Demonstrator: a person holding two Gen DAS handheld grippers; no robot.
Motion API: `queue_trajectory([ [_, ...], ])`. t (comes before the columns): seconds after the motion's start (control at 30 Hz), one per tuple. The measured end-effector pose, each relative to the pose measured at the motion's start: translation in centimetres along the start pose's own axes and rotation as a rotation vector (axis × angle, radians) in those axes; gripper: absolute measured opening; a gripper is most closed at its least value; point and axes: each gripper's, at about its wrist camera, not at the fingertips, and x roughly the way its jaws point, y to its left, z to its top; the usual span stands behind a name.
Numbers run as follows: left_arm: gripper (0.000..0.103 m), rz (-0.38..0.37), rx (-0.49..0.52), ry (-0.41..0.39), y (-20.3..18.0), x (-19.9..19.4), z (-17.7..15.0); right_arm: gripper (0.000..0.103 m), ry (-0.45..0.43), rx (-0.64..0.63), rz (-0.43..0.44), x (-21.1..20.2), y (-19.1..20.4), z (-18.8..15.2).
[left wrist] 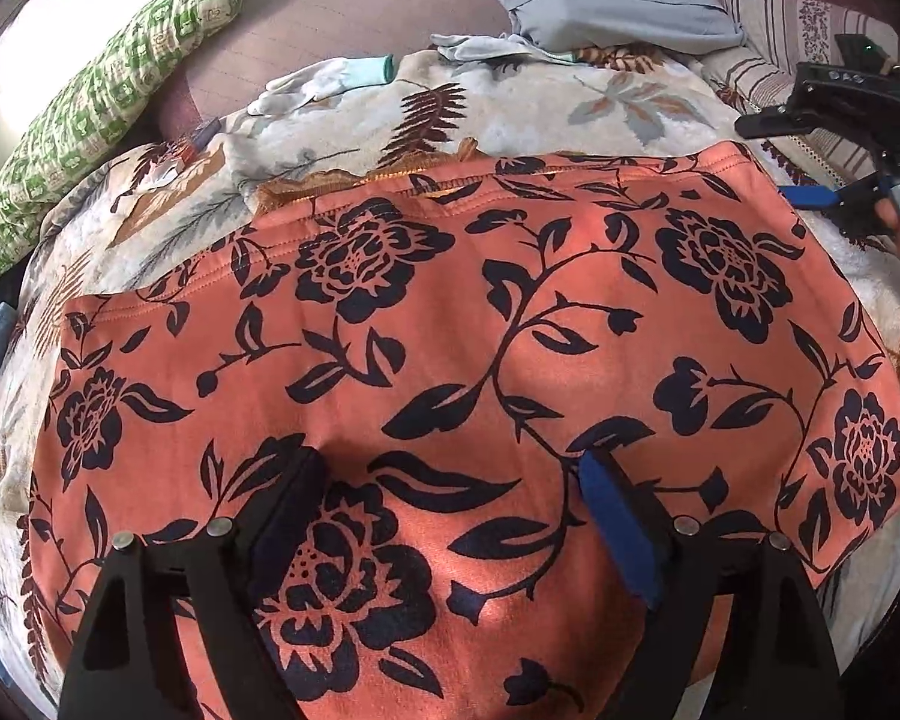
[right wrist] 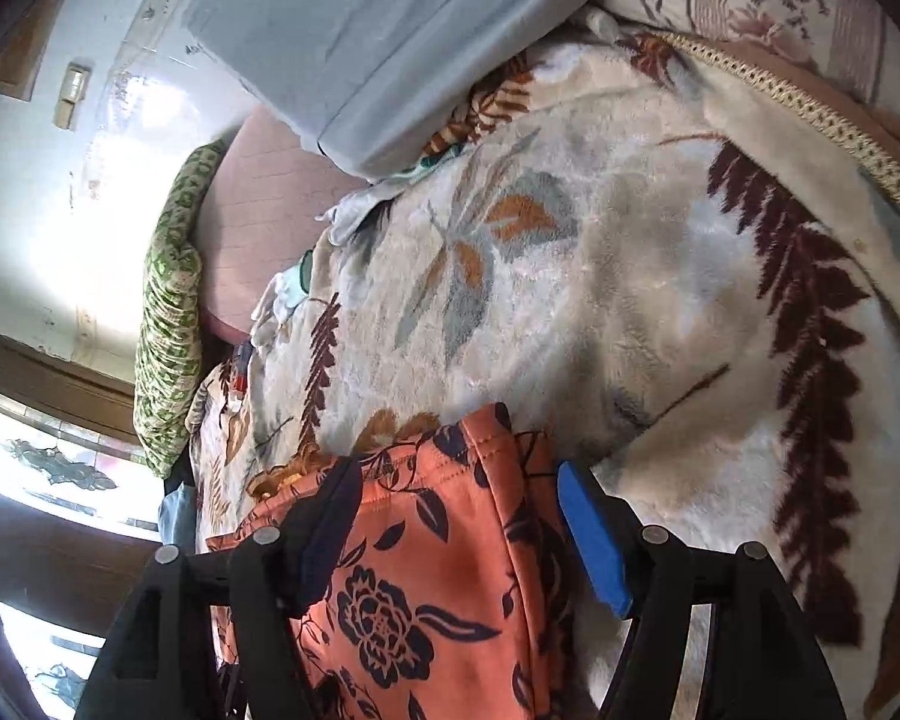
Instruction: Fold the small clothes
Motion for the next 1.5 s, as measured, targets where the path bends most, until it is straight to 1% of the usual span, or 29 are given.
queue_trajectory([
  [0.03,0.087,-0.002,-0.001,-0.006,0.0,0.0,0.0,0.071,0.021,-0.005,-0.033,1.0,0.0,0.2],
  [0.07,0.088,-0.003,-0.004,-0.012,0.1,0.0,-0.1,0.071,0.044,-0.015,-0.039,1.7,-0.2,0.1],
  [0.1,0.088,-0.005,-0.007,-0.018,0.1,0.0,-0.2,0.068,0.071,-0.034,-0.035,2.4,0.0,0.0],
  [0.17,0.089,-0.004,-0.010,-0.027,0.1,0.1,-0.4,0.045,0.090,-0.082,-0.084,3.2,0.6,-0.2],
  [0.2,0.089,-0.004,-0.011,-0.031,0.1,0.1,-0.4,0.026,0.090,-0.089,-0.113,3.3,0.9,-0.2],
  [0.23,0.089,-0.006,-0.012,-0.034,0.2,0.1,-0.4,0.023,0.072,-0.100,-0.125,2.9,1.3,-0.2],
  [0.3,0.090,-0.005,-0.016,-0.038,0.1,0.2,-0.4,0.020,0.024,-0.161,-0.171,2.1,2.4,-0.6],
  [0.37,0.090,-0.001,-0.014,-0.037,0.0,0.2,-0.4,0.020,0.048,-0.183,-0.291,3.4,1.6,-0.6],
  [0.4,0.090,-0.005,-0.017,-0.035,0.1,0.1,-0.4,0.021,0.061,-0.164,-0.304,4.2,0.6,-0.7],
  [0.43,0.090,-0.008,-0.018,-0.030,0.1,0.1,-0.3,0.021,0.044,-0.139,-0.279,4.1,0.1,-0.7],
  [0.5,0.090,-0.015,-0.016,-0.017,0.2,-0.1,0.0,0.027,0.020,-0.120,-0.260,3.5,0.4,-0.8],
  [0.57,0.090,-0.035,-0.033,-0.011,0.6,-0.4,0.2,0.033,0.025,-0.135,-0.283,2.7,1.3,-0.9],
  [0.6,0.090,-0.044,-0.044,-0.008,0.8,-0.6,0.2,0.042,0.014,-0.135,-0.296,1.9,1.7,-1.0],
  [0.63,0.090,-0.053,-0.057,-0.009,1.0,-0.9,0.2,0.056,-0.011,-0.136,-0.288,0.9,2.2,-1.2],
  [0.73,0.090,-0.087,-0.103,-0.046,2.0,-2.7,-0.1,0.063,-0.095,-0.160,-0.201,-3.1,4.8,-3.0],
  [0.77,0.090,-0.104,-0.118,-0.061,2.5,-3.6,-0.2,0.065,-0.100,-0.172,-0.163,-4.2,5.6,-3.9],
  [0.87,0.090,-0.145,-0.183,-0.114,5.3,-6.1,-1.2,0.071,-0.066,-0.216,-0.034,-5.5,7.7,-7.4],
  [0.9,0.090,-0.155,-0.216,-0.121,6.7,-6.9,-1.7,0.074,-0.043,-0.223,-0.009,-5.4,8.1,-8.6],
  [0.97,0.090,-0.160,-0.307,-0.135,10.2,-8.4,-3.0,0.074,0.012,-0.229,0.013,-4.1,8.2,-11.1],
  [1.07,0.090,-0.109,-0.465,-0.146,16.4,-10.1,-6.5,0.074,0.098,-0.244,-0.030,-1.5,7.3,-14.1],
  [1.13,0.090,-0.083,-0.591,-0.111,20.5,-9.9,-9.0,0.074,0.129,-0.243,-0.050,-0.2,6.3,-15.4],
  [1.2,0.090,-0.077,-0.734,-0.069,24.0,-8.9,-11.5,0.074,0.108,-0.231,-0.030,0.1,5.8,-15.7],
  [1.27,0.089,-0.109,-0.804,-0.004,25.5,-7.5,-13.1,0.074,0.106,-0.203,-0.012,0.1,5.5,-15.6],
  [1.33,0.087,-0.136,-0.803,0.009,25.3,-6.9,-13.8,0.074,0.107,-0.184,0.003,0.1,5.1,-15.4],
  [1.37,0.084,-0.147,-0.784,0.005,24.8,-6.8,-13.7,0.074,0.106,-0.183,0.008,0.0,5.0,-15.4],
  [1.4,0.066,-0.143,-0.758,0.020,24.3,-6.5,-13.6,0.074,0.105,-0.187,0.011,0.0,5.0,-15.4],
  [1.43,0.051,-0.141,-0.738,0.060,24.0,-5.9,-13.5,0.074,0.103,-0.191,0.012,-0.1,4.9,-15.5],
  [1.47,0.028,-0.138,-0.743,0.103,24.0,-5.3,-13.6,0.074,0.100,-0.193,0.013,-0.1,5.0,-15.4],
  [1.5,0.020,-0.153,-0.780,0.104,24.3,-5.4,-13.7,0.074,0.096,-0.195,0.012,0.0,5.0,-15.4],
])
